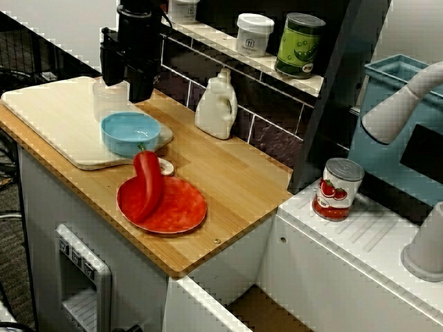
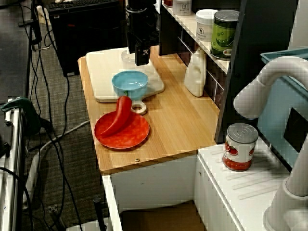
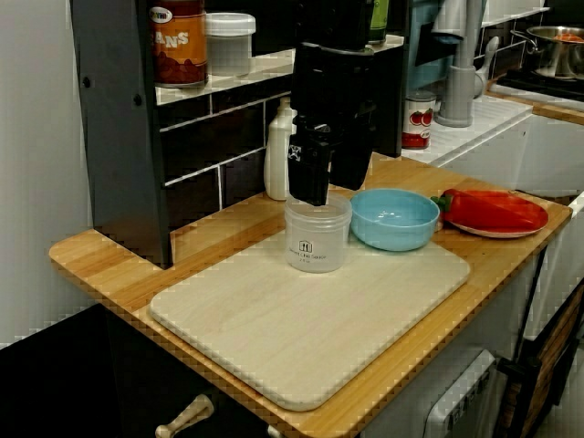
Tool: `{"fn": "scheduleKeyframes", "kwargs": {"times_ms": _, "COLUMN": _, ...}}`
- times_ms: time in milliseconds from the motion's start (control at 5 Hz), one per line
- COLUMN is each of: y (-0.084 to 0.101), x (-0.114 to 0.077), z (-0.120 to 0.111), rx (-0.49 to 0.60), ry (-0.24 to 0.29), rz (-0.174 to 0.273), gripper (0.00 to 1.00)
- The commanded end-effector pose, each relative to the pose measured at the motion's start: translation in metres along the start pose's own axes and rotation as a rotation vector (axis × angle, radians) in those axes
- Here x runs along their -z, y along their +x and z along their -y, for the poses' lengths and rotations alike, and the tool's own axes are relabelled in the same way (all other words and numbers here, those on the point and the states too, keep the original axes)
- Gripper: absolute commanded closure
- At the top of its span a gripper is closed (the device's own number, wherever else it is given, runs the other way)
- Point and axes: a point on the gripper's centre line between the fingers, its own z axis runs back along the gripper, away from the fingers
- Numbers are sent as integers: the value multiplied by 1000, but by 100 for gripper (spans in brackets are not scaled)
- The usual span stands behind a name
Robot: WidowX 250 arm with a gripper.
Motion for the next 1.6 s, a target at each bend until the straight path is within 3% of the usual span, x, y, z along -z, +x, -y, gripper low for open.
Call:
{"fn": "scheduleKeyframes", "kwargs": {"times_ms": 0, "y": 9, "x": -9, "z": -2, "rx": 0, "ry": 26, "rz": 40, "gripper": 0}}
{"fn": "scheduleKeyframes", "kwargs": {"times_ms": 800, "y": -4, "x": -15, "z": -3, "rx": 25, "ry": 13, "rz": 41, "gripper": 0}}
{"fn": "scheduleKeyframes", "kwargs": {"times_ms": 1400, "y": 3, "x": -5, "z": -3, "rx": 2, "ry": 29, "rz": 26, "gripper": 0}}
